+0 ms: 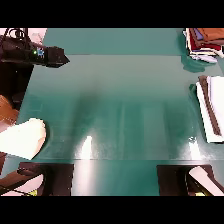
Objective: Fold the shirts.
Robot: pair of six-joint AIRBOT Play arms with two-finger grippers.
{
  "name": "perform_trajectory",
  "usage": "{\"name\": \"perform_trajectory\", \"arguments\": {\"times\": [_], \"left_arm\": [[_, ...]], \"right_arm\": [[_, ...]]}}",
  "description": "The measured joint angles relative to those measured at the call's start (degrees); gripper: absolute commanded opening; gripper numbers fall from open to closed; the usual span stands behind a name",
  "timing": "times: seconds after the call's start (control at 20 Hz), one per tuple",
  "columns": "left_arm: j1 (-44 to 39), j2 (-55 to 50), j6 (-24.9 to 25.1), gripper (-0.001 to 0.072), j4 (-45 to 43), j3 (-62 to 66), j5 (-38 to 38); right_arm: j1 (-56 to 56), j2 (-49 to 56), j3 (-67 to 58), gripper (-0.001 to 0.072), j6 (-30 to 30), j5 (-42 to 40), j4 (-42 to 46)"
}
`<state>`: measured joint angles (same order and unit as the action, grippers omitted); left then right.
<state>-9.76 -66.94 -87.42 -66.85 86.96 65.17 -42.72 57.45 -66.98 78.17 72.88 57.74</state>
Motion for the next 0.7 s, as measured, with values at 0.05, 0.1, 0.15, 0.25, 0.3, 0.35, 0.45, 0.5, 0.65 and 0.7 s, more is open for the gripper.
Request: {"name": "perform_trajectory", "arguments": {"times": [0.05,0.1,0.15,0.25,0.3,0.35,0.45,0.5,0.65,0.7], "left_arm": [[0.0,0.0,0.0,0.0025,0.0,0.0,0.0],[0.0,0.0,0.0,0.0025,0.0,0.0,0.0],[0.0,0.0,0.0,0.0025,0.0,0.0,0.0],[0.0,0.0,-0.1,0.0025,0.0,0.0,-0.1],[0.0,0.0,-0.1,0.0025,0.0,0.0,-0.1],[0.0,0.0,-0.2,0.0025,0.0,0.0,-0.2],[0.0,0.0,-0.2,0.0025,0.0,0.0,-0.2],[0.0,0.0,-0.2,0.0025,0.0,0.0,-0.2],[0.0,0.0,-0.2,0.0024,0.0,0.0,-0.2],[0.0,0.0,-0.2,0.0025,0.0,0.0,-0.2]], "right_arm": [[4.8,-0.1,-1.5,0.0621,0.0,-0.2,-1.7],[10.0,-0.1,-2.9,0.0546,0.0,-0.6,-2.5],[14.8,-0.2,-4.0,0.0448,0.0,-1.1,-3.0],[24.6,-0.2,-5.9,0.0208,0.0,-2.4,-3.1],[29.0,-0.2,-6.7,0.0055,-0.1,-3.2,-2.5],[33.4,-0.2,-7.5,0.0017,-0.1,-3.8,-1.5],[40.7,-0.2,-8.9,0.0017,-0.1,-4.8,1.4],[43.8,-0.2,-9.6,0.0018,-0.1,-5.2,3.1],[49.7,-0.2,-10.8,0.0017,-0.2,-5.8,6.8],[50.8,-0.2,-11.0,0.0017,-0.2,-5.9,7.6]]}}
